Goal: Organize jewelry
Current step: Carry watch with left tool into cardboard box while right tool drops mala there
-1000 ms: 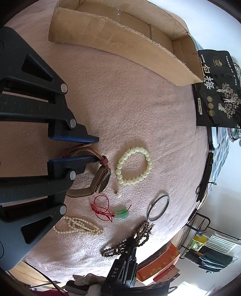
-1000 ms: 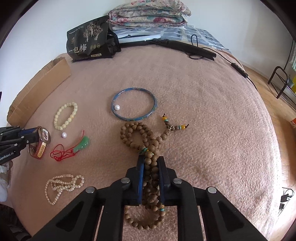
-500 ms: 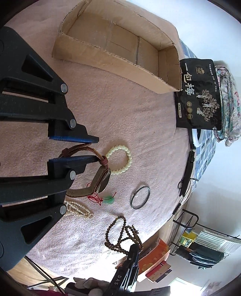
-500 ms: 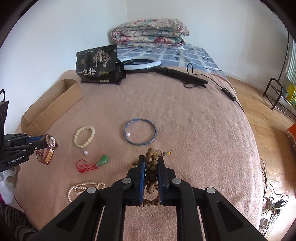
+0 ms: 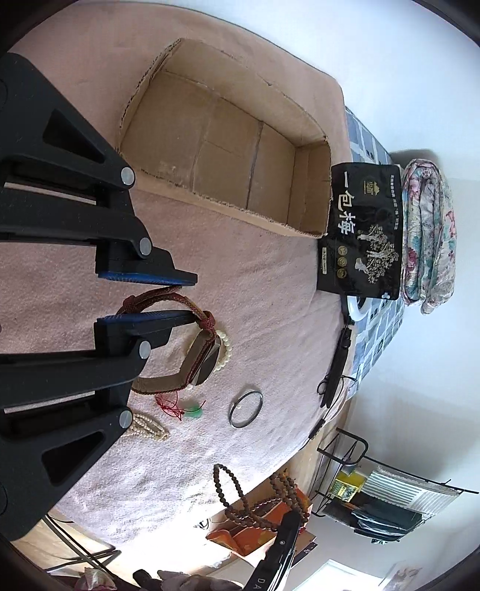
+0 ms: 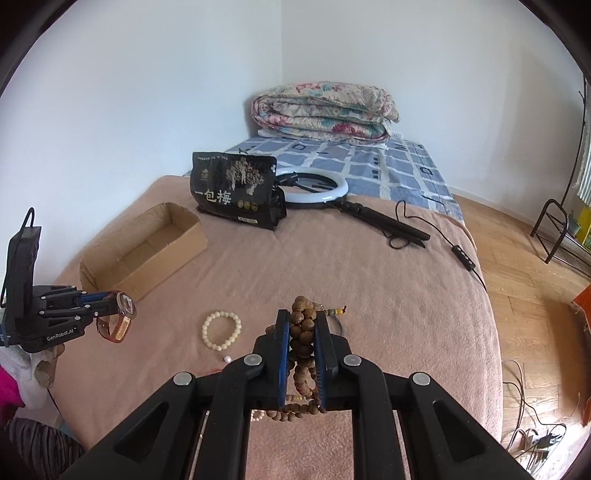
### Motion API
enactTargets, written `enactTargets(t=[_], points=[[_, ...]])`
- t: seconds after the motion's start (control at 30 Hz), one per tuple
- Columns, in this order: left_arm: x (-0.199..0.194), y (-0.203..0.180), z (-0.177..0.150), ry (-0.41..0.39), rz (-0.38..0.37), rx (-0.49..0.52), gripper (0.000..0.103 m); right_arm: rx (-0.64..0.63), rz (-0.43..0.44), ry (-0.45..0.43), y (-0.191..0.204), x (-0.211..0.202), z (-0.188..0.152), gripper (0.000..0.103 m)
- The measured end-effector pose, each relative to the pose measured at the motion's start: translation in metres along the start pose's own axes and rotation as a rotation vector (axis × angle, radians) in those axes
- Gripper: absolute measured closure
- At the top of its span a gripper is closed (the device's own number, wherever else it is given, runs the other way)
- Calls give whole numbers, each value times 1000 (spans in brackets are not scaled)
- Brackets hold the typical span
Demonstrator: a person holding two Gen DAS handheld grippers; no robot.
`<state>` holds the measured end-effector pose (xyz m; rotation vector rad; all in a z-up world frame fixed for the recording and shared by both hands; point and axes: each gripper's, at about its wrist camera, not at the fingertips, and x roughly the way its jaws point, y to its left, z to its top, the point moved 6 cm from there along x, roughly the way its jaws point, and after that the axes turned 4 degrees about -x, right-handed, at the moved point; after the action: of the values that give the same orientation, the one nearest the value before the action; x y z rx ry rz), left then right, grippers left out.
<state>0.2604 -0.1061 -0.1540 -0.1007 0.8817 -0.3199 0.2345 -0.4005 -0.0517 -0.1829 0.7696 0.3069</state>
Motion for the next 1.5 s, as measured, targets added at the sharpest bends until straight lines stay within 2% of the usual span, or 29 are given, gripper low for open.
enactTargets(t=[0.37,0.83,1.23,1.5], points=[[-28,66,13,-44,67,-61,92,-91,72,-63,70,5,67,93],[-36,151,18,-57,143,-146,92,-170,206,-102,178,53,137,93],[-17,180,16,-31,158,-173,92,-191,289,-70,245,121,156,93],[-3,188,14,-12,154,-181,92,-184,321,-21,261,160,149,93]])
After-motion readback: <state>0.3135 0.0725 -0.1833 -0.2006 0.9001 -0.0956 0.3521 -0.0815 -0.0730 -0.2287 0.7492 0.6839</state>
